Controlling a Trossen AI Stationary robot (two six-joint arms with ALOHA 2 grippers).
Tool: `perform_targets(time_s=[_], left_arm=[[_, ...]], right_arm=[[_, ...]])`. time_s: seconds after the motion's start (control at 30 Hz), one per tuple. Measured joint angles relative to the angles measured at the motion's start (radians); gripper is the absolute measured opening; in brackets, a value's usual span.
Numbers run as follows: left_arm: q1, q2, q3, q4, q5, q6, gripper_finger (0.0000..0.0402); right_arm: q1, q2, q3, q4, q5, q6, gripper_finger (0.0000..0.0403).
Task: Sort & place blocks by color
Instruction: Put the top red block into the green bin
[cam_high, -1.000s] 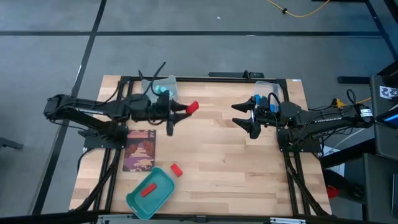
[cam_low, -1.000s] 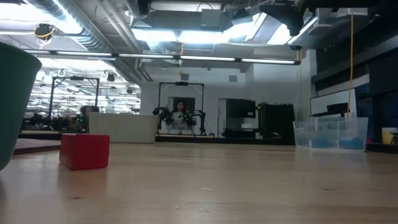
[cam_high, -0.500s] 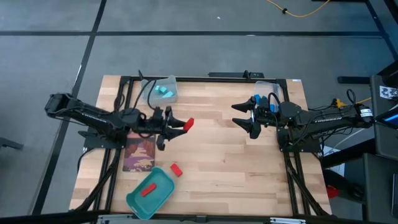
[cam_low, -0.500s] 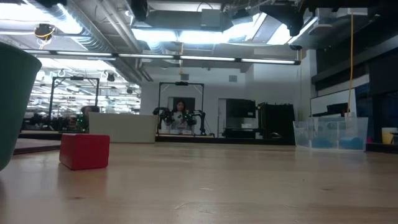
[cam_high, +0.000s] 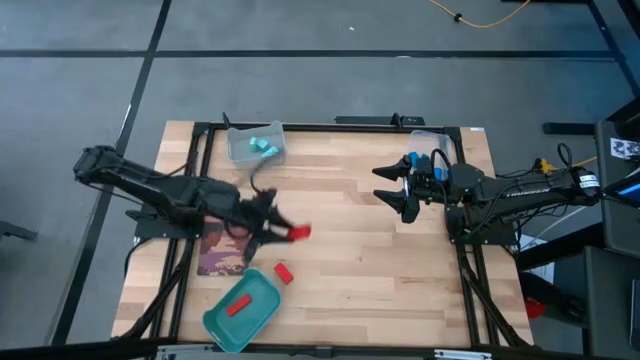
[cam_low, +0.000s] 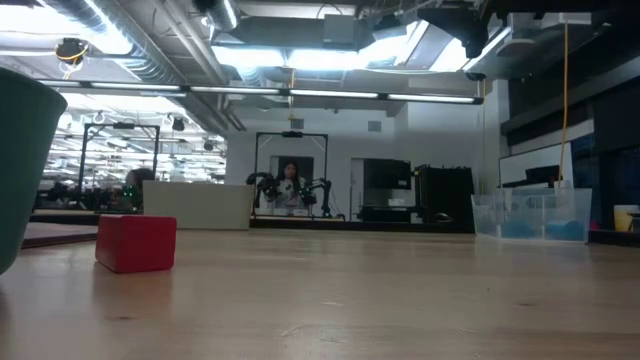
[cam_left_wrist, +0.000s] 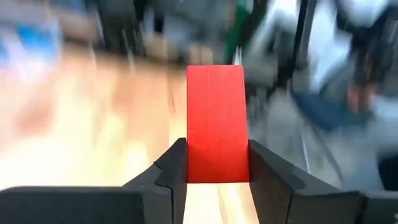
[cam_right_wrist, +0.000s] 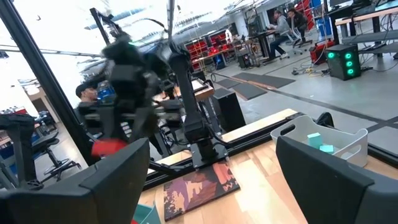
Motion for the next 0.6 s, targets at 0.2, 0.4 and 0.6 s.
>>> perform_targets(time_s=[0.2,0.4,0.6], left_arm=[[-0.214,0.145,0.262,-0.568,0.003,-0.214,0.0122],[-0.420,0.327,0.276,-0.643,-0.003,-0.499,0.0122],[-0.531,0.505,0.275,-0.644,-0.003,-0.659,0.0122]], right_arm=[[0.000,0.000,0.000,-0.041,0.000,0.000,0.0351],[0.000,0.000,0.000,-0.124,-0.004,0.007,0.0351],[0.000,0.000,0.000,-0.137,-0.009,0.029,0.0351]])
